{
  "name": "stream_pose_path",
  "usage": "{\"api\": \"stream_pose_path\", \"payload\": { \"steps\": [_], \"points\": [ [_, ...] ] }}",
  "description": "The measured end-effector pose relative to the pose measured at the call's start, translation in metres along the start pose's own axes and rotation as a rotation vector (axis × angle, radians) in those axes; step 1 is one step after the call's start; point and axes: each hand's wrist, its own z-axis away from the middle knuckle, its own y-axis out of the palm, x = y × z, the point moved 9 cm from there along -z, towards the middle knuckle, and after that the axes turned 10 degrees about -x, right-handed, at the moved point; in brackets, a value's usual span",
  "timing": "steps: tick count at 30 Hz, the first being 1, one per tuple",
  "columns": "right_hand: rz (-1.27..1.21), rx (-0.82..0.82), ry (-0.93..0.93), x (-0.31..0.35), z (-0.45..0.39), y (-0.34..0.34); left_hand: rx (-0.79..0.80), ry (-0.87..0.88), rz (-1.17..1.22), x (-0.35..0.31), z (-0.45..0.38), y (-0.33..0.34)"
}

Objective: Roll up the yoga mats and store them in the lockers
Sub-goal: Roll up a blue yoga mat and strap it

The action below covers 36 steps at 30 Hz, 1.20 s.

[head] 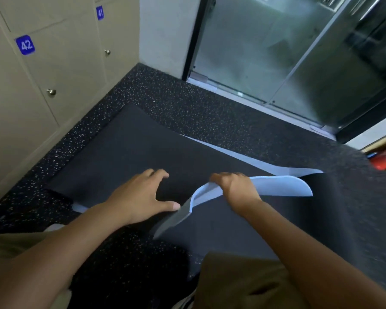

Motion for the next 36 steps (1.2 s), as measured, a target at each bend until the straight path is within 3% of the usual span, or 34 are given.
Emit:
{"api": "stream_pose_path", "payload": {
  "steps": [7, 12, 20, 26, 28, 33, 36],
  "points": [
    [-0.047, -0.181, -0.158, 0.043, 0.013, -0.011, 0.088, 0.018, 0.112, -0.021, 0.01, 0.011],
    [-0.049, -0.301, -0.152, 0.04, 0.009, -0.017, 0.08, -0.085, 0.263, -0.012, 0.009, 0.009],
    [-0.172, -0.42, -0.138, 0.044, -0.004, -0.024, -0.08, -0.173, 0.321, -0.004, 0.005, -0.015],
    [-0.342, -0.605, -0.006, 0.049, 0.009, -0.064, -0.115, -0.335, 0.732, 0.009, 0.0, -0.025],
    [-0.489, -0.522, 0.022, 0.061, 0.021, -0.067, -0.124, -0.37, 0.84, 0.008, 0.0, -0.029],
    [-0.813, 0.005, 0.143, 0.086, 0.049, -0.026, -0.18, -0.45, 1.086, 0.014, 0.001, -0.04],
    [-0.883, 0.074, 0.186, 0.079, 0.053, -0.009, -0.233, -0.489, 1.227, 0.023, -0.002, -0.046]
  ]
}}
